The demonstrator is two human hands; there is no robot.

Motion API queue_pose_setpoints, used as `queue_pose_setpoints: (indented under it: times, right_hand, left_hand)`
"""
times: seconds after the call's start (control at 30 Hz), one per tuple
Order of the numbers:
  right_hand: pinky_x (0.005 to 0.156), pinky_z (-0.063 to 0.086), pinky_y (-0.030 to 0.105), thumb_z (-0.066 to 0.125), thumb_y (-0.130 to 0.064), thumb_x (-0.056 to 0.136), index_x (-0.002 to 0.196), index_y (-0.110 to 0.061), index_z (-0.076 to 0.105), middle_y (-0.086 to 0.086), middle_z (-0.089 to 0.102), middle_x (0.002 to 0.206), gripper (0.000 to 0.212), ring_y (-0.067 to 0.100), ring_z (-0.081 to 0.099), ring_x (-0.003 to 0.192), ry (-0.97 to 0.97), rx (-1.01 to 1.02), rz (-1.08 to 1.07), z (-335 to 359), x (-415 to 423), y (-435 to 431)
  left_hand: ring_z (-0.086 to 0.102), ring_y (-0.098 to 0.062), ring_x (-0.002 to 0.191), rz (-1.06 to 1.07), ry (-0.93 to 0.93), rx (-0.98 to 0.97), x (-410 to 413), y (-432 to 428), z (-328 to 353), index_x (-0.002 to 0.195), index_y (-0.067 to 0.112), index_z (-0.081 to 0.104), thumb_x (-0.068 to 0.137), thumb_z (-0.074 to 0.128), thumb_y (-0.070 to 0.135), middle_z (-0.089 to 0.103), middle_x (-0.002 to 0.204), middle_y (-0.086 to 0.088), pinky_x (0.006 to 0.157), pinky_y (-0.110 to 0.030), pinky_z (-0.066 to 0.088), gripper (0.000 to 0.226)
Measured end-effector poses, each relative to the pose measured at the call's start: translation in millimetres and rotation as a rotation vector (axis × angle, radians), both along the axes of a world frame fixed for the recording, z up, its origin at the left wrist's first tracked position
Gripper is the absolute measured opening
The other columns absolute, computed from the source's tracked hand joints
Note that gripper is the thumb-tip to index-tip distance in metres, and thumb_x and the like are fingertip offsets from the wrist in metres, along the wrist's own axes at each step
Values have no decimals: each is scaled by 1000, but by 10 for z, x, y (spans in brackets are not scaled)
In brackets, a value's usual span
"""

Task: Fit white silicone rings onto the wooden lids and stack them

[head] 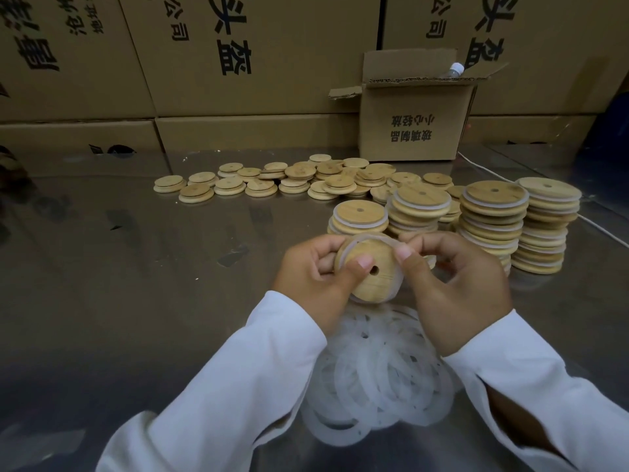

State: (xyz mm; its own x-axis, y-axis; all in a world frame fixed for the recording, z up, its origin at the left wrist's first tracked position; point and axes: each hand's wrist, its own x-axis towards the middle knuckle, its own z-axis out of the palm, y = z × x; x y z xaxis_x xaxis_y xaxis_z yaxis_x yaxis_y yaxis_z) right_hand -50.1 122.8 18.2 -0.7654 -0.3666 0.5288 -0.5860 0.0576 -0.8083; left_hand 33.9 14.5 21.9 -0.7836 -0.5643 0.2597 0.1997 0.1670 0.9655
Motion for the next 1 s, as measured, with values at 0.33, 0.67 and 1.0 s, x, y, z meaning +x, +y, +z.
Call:
queue_pose_setpoints:
  times: [0.33,0.67,1.0]
  right_hand:
    - [71,45,6,59,-15,84,68,-24,64,-12,66,79,18,-7,59,69,-302,-68,123,130,5,1]
    - [84,46,20,59,-15,82,67,-21,61,-13,66,90,16,1,62,85,-164,-41,129,156,1,-8]
    - [57,44,3,65,-12,79,66,-25,63,-17,65,62,18,-8,59,59,-208,-83,111,82,-56,3]
  left_hand:
    - [67,-7,69,-67,60,-69,12,-82,89,87,15,65,82,61,0,71,73,1,65,-18,53,16]
    - [68,-18,73,-67,57,162,2,-141,106,90,14,68,84,59,5,72,76,-6,59,-26,56,14]
    - [69,-23,74,-12,41,163,-39,-28,15,87,11,65,82,63,5,73,76,-7,70,-37,58,8]
